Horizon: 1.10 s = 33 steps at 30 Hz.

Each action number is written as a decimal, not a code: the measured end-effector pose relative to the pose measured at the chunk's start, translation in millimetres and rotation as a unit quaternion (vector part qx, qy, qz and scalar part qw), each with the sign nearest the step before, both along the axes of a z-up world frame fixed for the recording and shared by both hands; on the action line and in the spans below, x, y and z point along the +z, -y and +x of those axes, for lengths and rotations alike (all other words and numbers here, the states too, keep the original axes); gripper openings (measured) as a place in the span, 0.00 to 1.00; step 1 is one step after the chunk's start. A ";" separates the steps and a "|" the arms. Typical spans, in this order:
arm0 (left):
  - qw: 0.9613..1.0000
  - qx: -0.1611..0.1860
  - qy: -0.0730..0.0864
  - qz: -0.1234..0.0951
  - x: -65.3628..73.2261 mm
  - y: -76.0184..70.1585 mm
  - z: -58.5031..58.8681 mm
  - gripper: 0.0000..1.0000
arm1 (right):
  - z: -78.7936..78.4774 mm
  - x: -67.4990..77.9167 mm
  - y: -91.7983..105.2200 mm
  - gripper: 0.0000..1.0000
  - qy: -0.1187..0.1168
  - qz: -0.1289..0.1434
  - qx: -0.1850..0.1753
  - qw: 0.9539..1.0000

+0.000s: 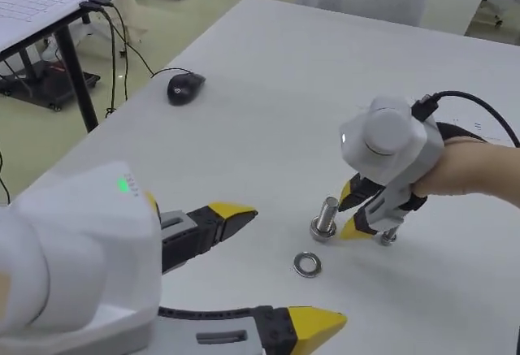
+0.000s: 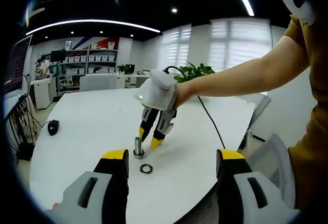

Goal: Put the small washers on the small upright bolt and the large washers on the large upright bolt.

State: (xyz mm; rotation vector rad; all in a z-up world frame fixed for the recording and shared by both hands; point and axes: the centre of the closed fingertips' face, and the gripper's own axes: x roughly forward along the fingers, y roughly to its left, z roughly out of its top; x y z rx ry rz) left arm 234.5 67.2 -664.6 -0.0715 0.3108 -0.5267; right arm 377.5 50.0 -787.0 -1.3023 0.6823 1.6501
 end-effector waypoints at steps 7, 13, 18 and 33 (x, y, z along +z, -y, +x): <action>1.000 -0.005 0.008 0.001 4.5 2.7 -1.2 0.69 | -30.2 -4.0 4.1 0.24 -0.025 0.004 -0.003 1.000; 1.000 -0.010 0.007 0.002 4.4 5.5 -6.0 0.69 | -48.4 -19.7 -1.4 0.25 -0.039 -0.004 0.003 0.999; 1.000 -0.003 0.011 0.001 7.9 1.4 -6.2 0.69 | -48.7 -25.7 -11.7 0.28 -0.039 -0.002 0.000 0.999; 1.000 0.001 0.010 0.000 8.3 -1.0 -2.5 0.69 | -48.6 -38.6 -19.2 0.30 -0.051 -0.017 -0.005 0.999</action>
